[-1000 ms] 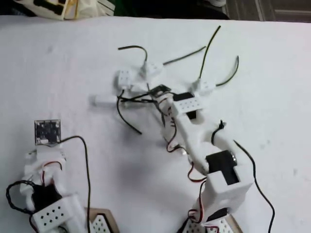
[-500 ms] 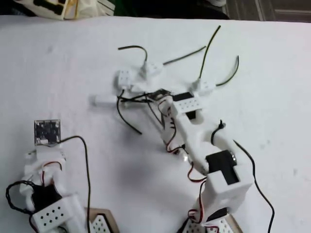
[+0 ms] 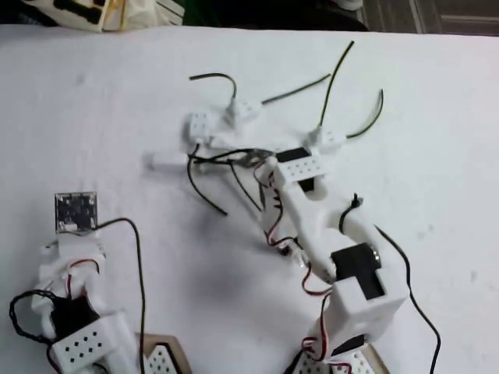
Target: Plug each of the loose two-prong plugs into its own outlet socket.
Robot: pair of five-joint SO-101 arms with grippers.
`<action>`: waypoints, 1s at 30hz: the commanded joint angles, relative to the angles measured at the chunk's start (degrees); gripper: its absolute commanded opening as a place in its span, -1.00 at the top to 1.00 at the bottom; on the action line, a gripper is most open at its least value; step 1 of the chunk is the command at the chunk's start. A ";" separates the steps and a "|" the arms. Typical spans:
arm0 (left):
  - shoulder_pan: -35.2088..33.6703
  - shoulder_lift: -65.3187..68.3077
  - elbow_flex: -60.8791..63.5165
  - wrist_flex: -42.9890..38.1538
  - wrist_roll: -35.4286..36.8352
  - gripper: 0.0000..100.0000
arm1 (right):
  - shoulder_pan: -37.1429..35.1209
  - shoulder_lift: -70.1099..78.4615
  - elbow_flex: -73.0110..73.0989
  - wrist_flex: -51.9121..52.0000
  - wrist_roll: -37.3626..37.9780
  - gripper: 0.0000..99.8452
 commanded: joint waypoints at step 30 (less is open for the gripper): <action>15.43 1.10 -18.02 4.04 -17.93 0.87 | -0.22 -37.85 25.32 -18.86 -20.31 0.96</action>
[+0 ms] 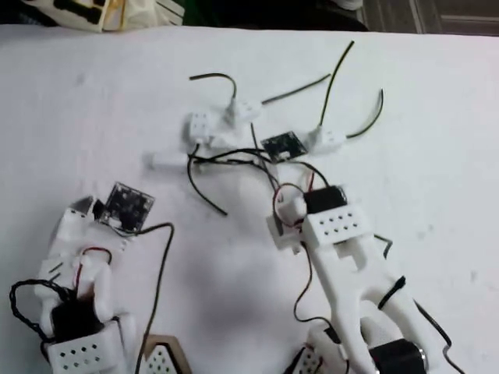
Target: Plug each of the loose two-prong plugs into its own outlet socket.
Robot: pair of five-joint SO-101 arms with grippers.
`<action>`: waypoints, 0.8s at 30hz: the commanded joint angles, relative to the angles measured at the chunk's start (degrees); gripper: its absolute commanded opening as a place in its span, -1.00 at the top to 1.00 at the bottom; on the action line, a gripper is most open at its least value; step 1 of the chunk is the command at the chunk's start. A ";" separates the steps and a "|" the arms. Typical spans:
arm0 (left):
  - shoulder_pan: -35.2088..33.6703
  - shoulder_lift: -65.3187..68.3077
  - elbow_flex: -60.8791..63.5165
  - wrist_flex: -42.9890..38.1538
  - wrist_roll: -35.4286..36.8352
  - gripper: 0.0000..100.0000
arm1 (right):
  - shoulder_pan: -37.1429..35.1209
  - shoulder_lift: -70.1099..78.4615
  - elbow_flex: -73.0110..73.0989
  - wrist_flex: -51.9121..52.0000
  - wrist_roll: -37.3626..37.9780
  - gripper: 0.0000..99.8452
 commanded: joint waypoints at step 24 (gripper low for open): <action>15.08 78.02 -50.11 8.70 -18.46 0.54 | -0.13 -1.80 5.80 -9.45 -2.99 0.96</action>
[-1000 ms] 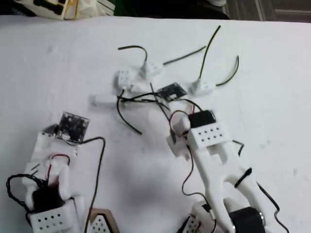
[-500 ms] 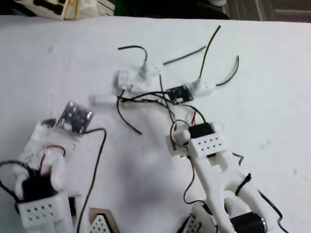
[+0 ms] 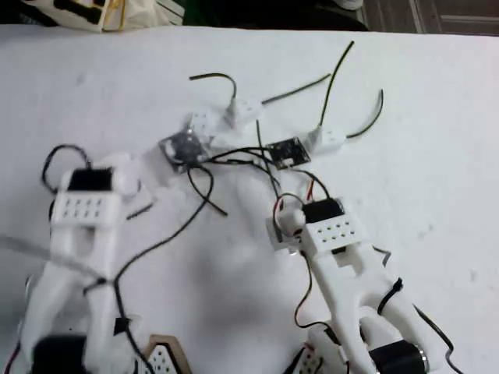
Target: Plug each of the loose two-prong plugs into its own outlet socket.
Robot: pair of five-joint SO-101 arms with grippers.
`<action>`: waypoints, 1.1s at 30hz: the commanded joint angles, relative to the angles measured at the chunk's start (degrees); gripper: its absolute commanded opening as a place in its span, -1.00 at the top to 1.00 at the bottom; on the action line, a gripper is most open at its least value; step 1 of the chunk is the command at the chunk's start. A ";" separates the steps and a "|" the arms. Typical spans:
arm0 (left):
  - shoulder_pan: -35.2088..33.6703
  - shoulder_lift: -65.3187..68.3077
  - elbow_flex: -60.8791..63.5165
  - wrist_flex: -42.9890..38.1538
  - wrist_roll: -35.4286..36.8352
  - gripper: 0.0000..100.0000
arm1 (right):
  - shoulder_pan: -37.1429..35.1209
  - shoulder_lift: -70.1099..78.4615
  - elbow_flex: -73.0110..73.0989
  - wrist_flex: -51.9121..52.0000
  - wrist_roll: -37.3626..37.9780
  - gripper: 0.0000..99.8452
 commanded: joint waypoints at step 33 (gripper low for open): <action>2.95 55.69 -48.53 4.31 -1.14 0.95 | -0.04 -1.71 0.88 -0.84 -0.53 0.96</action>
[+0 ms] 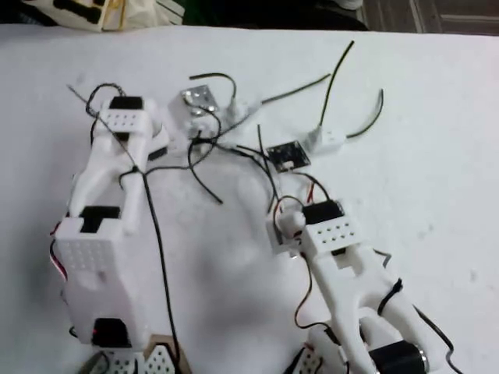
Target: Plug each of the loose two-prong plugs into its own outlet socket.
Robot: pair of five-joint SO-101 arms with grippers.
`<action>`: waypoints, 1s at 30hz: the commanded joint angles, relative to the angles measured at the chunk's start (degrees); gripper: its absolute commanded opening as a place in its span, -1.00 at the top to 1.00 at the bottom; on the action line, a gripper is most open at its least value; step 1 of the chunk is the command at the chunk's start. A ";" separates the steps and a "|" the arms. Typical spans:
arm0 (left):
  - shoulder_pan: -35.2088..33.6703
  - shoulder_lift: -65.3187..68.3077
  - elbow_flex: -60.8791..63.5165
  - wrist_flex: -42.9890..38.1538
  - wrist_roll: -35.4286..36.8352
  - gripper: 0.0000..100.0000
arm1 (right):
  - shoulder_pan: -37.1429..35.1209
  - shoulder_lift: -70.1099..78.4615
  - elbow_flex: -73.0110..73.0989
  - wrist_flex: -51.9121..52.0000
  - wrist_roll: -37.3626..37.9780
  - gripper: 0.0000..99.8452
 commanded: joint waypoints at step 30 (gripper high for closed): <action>-0.40 10.59 -14.51 -0.70 8.18 0.48 | -0.04 -1.54 -0.26 -0.66 -0.53 0.96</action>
